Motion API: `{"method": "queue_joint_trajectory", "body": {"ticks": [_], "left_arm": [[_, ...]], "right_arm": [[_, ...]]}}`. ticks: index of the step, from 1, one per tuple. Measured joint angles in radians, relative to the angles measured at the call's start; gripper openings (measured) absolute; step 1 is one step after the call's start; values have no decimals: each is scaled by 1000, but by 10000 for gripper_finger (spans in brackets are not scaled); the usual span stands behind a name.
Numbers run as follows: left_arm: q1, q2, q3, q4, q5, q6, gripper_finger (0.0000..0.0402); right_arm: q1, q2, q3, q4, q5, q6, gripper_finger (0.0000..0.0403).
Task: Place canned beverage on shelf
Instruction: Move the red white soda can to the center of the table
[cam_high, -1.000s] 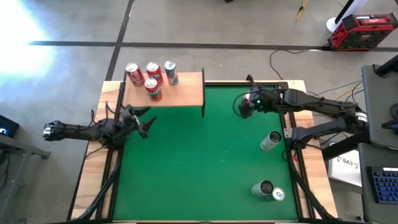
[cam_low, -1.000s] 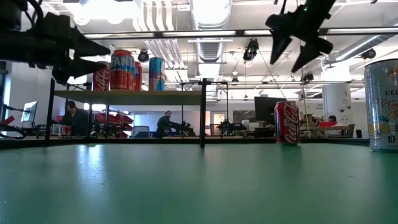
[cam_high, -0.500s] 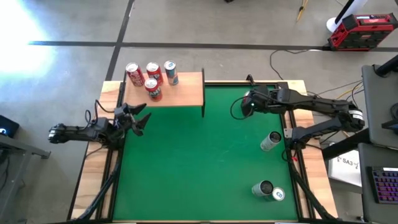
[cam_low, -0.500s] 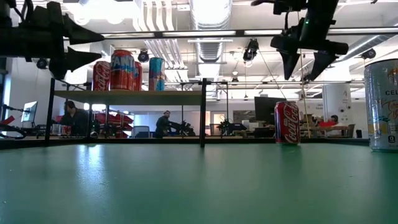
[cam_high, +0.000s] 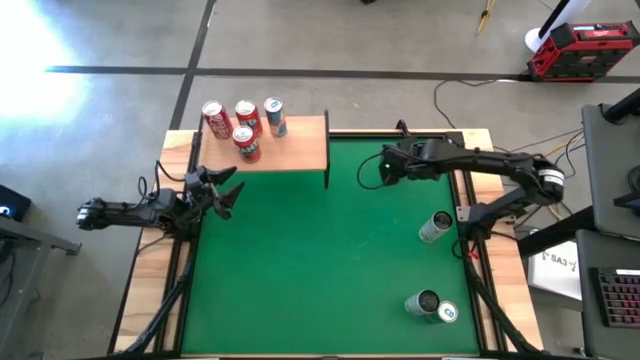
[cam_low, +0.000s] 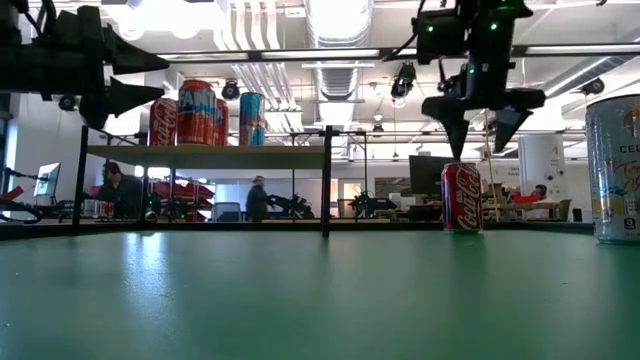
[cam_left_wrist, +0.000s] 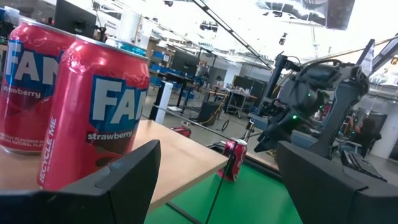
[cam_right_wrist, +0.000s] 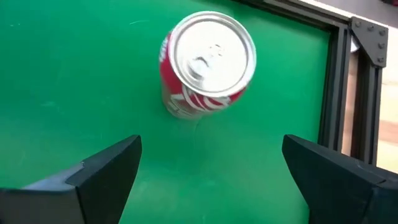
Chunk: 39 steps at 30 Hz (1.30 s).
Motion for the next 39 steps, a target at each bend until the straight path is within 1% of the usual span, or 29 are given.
{"method": "queue_joint_trajectory", "body": {"ticks": [3, 8, 13, 19, 25, 28, 30, 33, 35, 39], "left_arm": [[0, 1, 0, 1, 0, 0, 302], [0, 4, 0, 2, 0, 0, 302], [0, 7, 0, 2, 0, 0, 302], [0, 7, 0, 2, 0, 0, 302], [0, 8, 0, 1, 0, 0, 302], [0, 10, 0, 1, 0, 0, 302], [0, 11, 0, 0, 0, 0, 302], [0, 10, 0, 0, 0, 0, 302], [0, 10, 0, 0, 0, 0, 302], [0, 11, 0, 1, 0, 0, 302]], "right_arm": [[2, 31, 11, 17, 39, -4, 382], [2, 61, 19, 20, 48, -17, 382], [3, 45, 19, 25, 125, 6, 382], [4, 30, 18, 58, 136, 4, 382], [3, 30, 17, 61, 144, 70, 382], [-4, 30, 16, 104, 180, -30, 382], [-8, 30, 17, 111, 180, -61, 382], [-7, 29, 17, 110, 167, -56, 382], [-7, 29, 12, 109, 148, -22, 382], [-7, 29, -16, 106, 146, -9, 382]]}}
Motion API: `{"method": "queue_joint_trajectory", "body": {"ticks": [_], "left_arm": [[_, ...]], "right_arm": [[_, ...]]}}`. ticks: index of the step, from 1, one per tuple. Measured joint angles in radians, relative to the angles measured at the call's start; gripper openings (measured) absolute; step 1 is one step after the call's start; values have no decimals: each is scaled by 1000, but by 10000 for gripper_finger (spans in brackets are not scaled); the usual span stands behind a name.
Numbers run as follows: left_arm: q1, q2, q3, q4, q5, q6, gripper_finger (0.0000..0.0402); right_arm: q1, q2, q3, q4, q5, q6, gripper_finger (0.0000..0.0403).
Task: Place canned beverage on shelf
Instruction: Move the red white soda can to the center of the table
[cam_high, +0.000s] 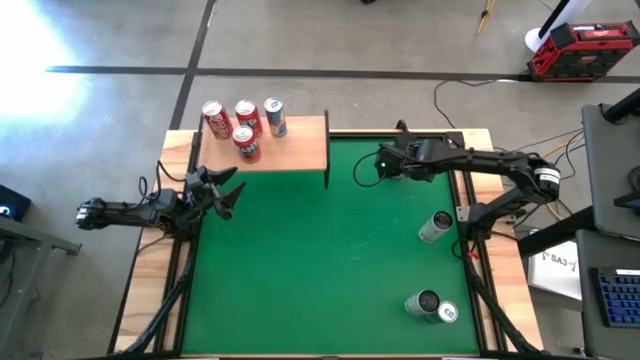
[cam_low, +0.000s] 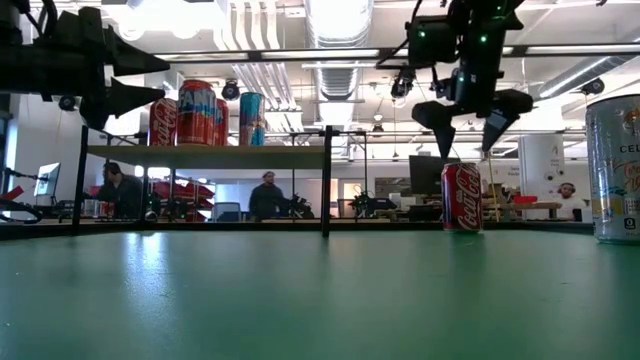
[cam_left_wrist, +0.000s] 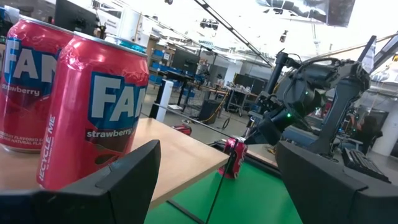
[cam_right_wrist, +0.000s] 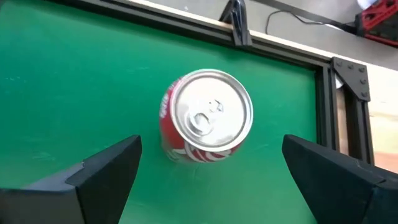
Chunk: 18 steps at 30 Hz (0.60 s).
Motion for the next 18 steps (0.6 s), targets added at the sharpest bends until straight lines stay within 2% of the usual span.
{"method": "queue_joint_trajectory", "body": {"ticks": [10, 18], "left_arm": [[0, 0, 0, 1, 0, 0, 302], [0, 1, 0, 2, 0, 0, 302]], "right_arm": [[0, 37, -16, 40, -23, 127, 382], [-32, 140, -16, 110, 12, 189, 382]]}}
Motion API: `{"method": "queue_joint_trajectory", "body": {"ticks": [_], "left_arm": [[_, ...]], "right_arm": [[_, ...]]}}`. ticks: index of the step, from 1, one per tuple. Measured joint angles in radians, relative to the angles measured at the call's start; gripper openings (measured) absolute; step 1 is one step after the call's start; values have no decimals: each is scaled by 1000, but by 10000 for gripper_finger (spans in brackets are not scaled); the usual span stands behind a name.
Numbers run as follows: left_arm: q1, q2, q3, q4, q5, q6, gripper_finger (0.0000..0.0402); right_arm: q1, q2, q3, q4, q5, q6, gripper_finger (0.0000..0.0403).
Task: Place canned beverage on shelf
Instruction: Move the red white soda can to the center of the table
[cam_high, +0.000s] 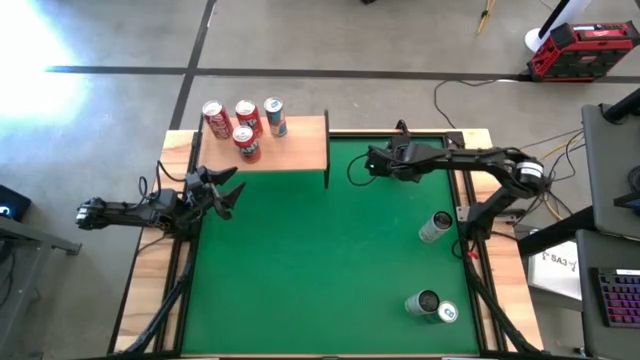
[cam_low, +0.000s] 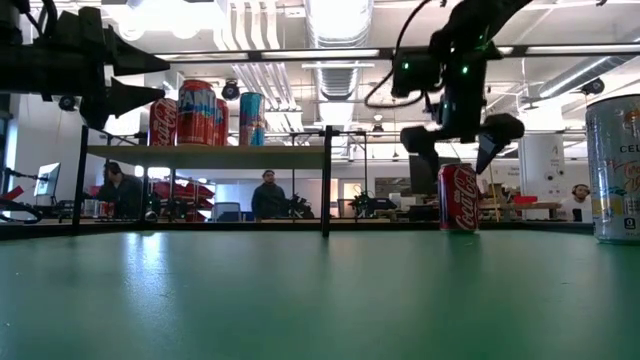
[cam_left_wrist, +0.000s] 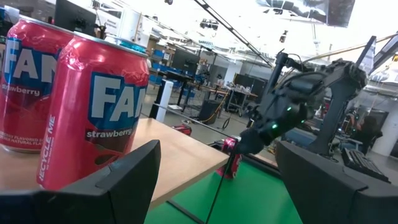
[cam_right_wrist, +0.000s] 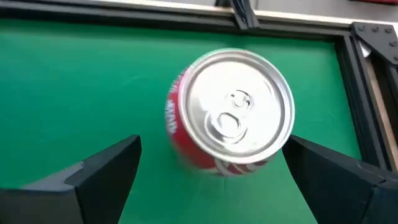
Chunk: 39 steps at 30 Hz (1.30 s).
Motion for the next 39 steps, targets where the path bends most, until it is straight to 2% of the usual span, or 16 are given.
{"method": "queue_joint_trajectory", "body": {"ticks": [8, 14, 17, 21, 27, 29, 32, 39], "left_arm": [[0, 1, 0, -1, 0, 0, 302], [0, 1, 0, -1, 0, 0, 302], [0, 1, 0, -1, 0, 0, 302], [0, 1, 0, -1, 0, 0, 302], [0, 1, 0, -1, 0, 0, 302], [0, 1, 0, -1, 0, 0, 302], [0, 1, 0, -1, 0, 0, 302], [0, 1, 0, -2, 0, 0, 302]], "right_arm": [[-37, 76, 0, 4, 12, 76, 382], [-59, 114, 0, 8, 18, 48, 378], [-69, 115, 0, 16, 35, 46, 355], [-86, 112, 0, 55, 34, 74, 301], [-81, 90, 0, 78, -62, 84, 296], [-46, 79, 0, 75, -90, 85, 296], [67, 62, 0, 69, -98, 108, 296], [372, 57, 43, 27, 15, 271, 296]]}}
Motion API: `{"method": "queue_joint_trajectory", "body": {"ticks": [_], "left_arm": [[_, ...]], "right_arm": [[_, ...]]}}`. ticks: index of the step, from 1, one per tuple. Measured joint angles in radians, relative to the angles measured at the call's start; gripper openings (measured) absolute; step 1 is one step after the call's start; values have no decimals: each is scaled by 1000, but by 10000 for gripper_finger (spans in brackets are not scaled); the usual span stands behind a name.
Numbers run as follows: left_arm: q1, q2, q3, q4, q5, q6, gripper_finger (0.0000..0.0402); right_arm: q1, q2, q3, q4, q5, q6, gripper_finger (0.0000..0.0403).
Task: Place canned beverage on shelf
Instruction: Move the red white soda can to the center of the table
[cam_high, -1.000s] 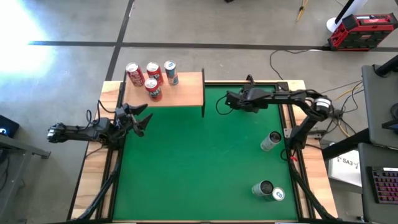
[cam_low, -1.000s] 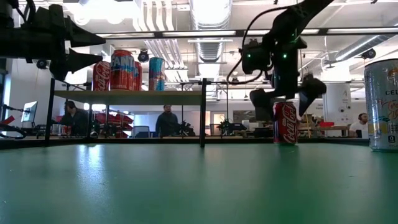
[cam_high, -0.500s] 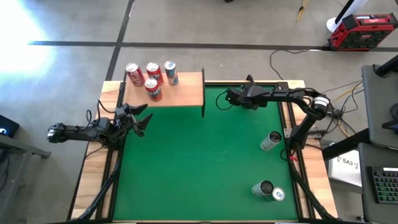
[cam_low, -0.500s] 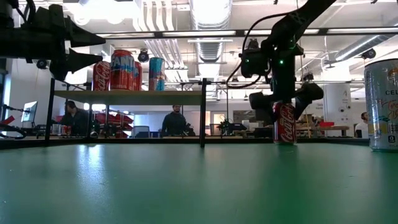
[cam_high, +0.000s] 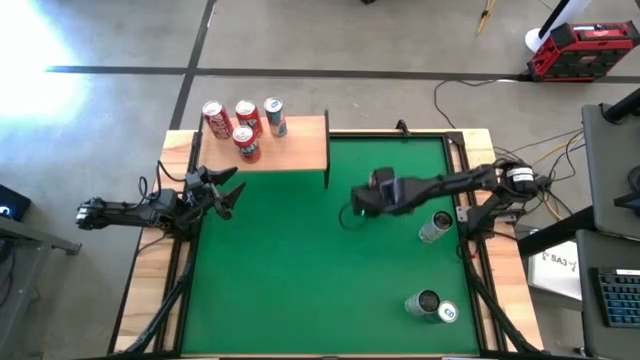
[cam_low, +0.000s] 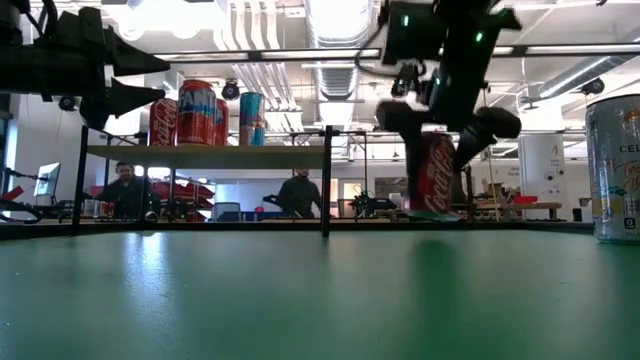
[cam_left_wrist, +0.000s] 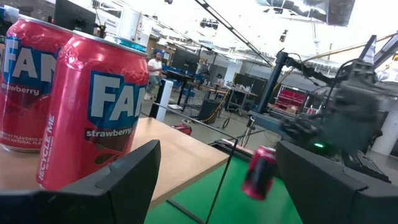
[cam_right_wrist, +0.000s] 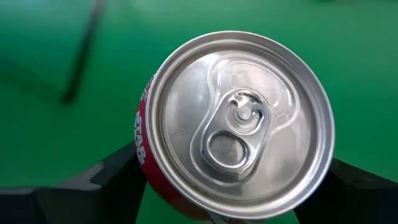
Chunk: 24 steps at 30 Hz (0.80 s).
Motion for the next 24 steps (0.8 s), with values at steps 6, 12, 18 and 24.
{"method": "queue_joint_trajectory", "body": {"ticks": [6, 12, 18, 24], "left_arm": [[0, 0, 0, 0, 0, 0, 302], [0, 0, 0, 1, 0, 0, 302], [0, 0, 0, 1, 0, 0, 302], [0, 0, 0, 1, 0, 0, 302]], "right_arm": [[135, 109, 125, -6, -2, -6, 296], [184, 272, 344, -52, -1, -93, 296], [189, 440, 586, -93, -8, -174, 296], [187, 589, 801, -166, -7, -218, 296]]}}
